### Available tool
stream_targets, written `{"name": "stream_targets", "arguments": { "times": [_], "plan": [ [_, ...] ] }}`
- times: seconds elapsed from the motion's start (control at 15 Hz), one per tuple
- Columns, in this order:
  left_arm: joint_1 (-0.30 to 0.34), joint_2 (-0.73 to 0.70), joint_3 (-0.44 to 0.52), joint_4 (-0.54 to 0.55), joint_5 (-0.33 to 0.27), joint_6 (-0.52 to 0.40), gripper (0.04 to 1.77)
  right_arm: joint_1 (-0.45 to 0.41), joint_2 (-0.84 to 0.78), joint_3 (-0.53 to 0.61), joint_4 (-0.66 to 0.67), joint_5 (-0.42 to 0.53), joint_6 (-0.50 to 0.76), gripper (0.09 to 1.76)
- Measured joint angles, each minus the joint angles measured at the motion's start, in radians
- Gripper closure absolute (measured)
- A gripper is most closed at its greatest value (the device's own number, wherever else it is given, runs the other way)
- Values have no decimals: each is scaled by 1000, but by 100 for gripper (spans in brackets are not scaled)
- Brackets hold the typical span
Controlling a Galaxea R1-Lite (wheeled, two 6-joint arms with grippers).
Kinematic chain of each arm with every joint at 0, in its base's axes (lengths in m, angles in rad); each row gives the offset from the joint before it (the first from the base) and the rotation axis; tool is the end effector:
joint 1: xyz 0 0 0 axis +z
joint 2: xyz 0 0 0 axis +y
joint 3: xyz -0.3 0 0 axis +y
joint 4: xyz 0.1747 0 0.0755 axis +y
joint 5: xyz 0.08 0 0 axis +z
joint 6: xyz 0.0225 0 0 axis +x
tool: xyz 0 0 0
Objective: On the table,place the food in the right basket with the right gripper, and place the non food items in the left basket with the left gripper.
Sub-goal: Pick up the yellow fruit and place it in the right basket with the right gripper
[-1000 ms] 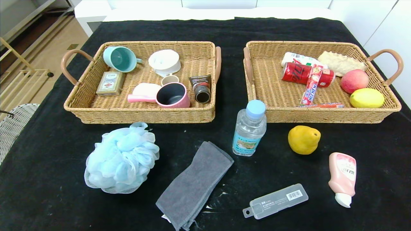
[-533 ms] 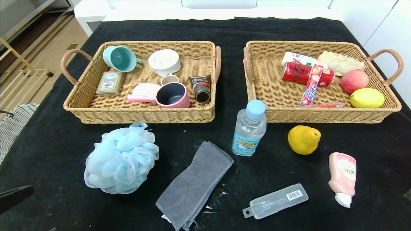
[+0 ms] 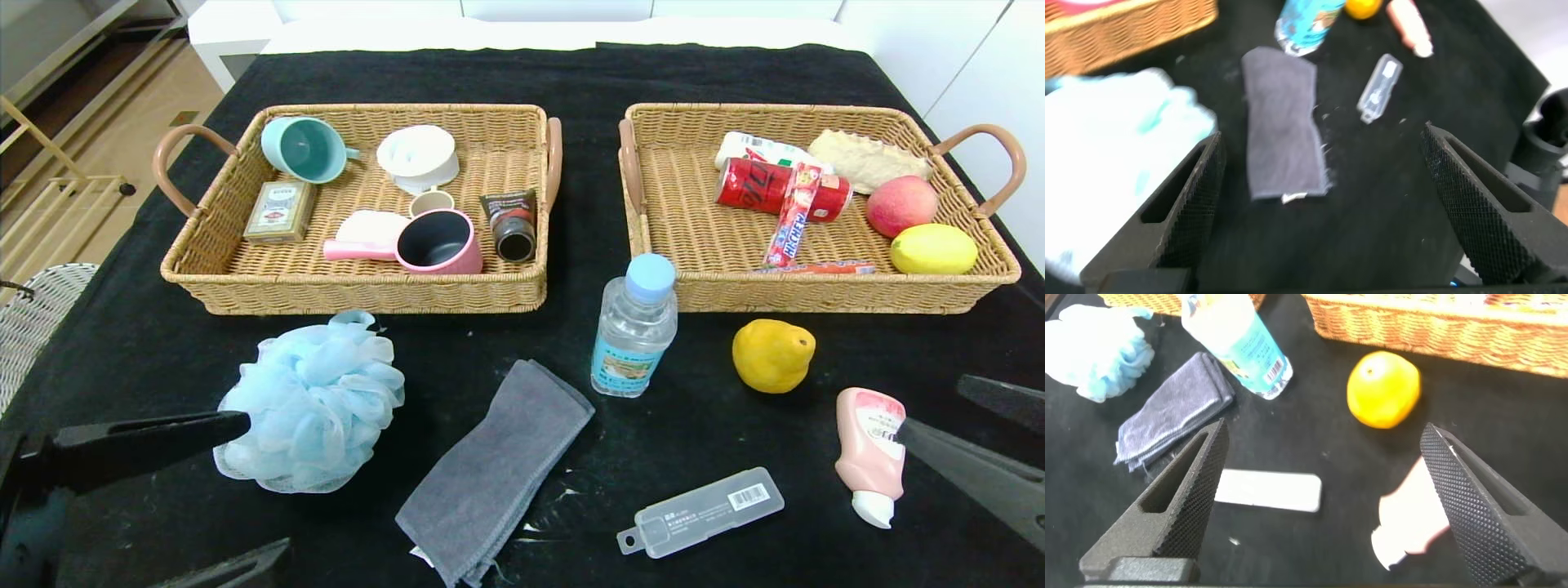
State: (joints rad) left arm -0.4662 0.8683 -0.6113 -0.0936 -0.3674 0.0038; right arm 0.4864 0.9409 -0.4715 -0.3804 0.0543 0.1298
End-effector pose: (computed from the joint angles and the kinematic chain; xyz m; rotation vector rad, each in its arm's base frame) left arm 0.0803 -0.0495 0.2412 0.0119 0.1664 -0.8320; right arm 0.1014 0.0550 0.2216 0.1072 0.1229 0.5337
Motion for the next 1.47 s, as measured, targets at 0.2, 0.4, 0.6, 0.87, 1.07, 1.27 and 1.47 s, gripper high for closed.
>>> {"name": "stream_targets", "arguments": {
  "times": [0.2,0.4,0.6,0.87,1.07,1.27,1.47],
  "plan": [
    [-109,73,-83,-2,86,-1,9,22,36,-6,0,0,0,14],
    [-155,130,-117,-16,133,-3,9,30,50,-10,0,0,-3,14],
    [-161,153,-117,-70,166,-5,9,34,60,-20,-1,-52,-15,14],
    [-168,144,-111,-76,139,-25,9,36,66,-20,0,-63,-28,14],
    [-172,125,-110,-68,138,-28,9,35,67,-17,2,-69,-32,14],
    [-172,117,-110,-73,145,-23,9,32,73,-37,34,-115,-32,14],
    [-168,115,-115,-77,193,-20,9,19,82,-84,100,-147,-29,14]
  ]
}}
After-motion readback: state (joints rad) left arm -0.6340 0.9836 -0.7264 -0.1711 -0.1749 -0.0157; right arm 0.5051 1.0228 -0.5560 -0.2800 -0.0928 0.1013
